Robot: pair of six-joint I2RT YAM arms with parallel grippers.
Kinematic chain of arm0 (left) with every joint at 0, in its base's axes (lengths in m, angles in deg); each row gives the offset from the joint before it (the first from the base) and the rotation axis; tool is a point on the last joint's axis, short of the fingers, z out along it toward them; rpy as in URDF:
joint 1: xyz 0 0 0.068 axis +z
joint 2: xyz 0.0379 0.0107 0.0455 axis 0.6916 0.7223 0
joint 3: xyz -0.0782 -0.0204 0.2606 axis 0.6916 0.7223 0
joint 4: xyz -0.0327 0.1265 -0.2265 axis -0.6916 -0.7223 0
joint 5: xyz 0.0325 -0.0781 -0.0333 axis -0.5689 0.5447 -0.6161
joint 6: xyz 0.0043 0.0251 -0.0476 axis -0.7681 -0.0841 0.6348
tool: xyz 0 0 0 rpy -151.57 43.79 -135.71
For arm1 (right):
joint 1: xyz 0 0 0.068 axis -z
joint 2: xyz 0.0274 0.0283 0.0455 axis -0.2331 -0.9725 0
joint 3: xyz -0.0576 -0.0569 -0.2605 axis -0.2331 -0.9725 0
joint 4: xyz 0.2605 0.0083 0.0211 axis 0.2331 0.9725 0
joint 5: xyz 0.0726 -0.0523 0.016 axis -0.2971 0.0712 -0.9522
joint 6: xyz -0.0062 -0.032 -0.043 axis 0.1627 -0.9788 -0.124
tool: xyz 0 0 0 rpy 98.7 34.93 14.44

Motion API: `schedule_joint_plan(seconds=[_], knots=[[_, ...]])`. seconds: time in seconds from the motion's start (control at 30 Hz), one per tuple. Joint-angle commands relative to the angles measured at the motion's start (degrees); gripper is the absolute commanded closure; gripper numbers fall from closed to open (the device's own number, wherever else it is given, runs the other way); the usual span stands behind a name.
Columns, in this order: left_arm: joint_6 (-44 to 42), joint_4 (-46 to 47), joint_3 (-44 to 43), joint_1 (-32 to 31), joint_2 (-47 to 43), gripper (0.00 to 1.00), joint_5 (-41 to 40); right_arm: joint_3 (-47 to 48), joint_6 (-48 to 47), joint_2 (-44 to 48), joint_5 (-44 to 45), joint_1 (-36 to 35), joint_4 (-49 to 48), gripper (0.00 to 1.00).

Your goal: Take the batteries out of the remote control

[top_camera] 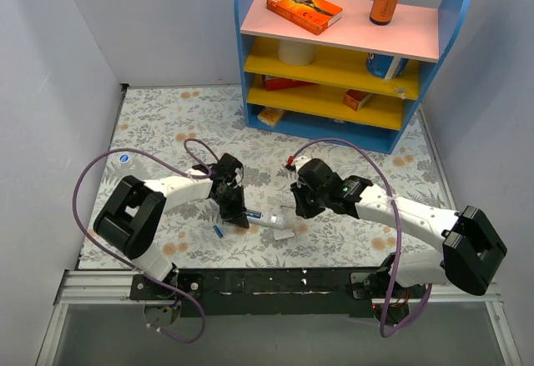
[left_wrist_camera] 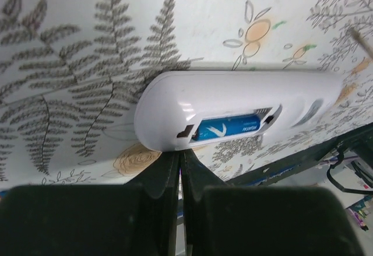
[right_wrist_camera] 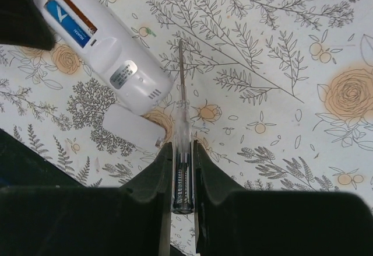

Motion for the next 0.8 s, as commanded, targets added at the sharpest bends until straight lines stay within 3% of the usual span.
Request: schedule_joint_plan(seconds=[0.0,0.53,0.77], knots=[[-0.8,0.3,-4.6,-0.1,4.2,1.00,-6.6,-0.9,1.3,1.9,-3.4,0.2,-0.6,0.99],[-2.4,-2.4,-15.5,0.5,12.4,1.00,-9.1,-4.1,2.1,1.4,-14.9,-0.3,-6.8,0.99],[-3.6,-3.7,-15.7,2.1,10.4,0.95,-8.8,2.0,1.8,2.1,-4.2,-0.3,4.0,0.99]])
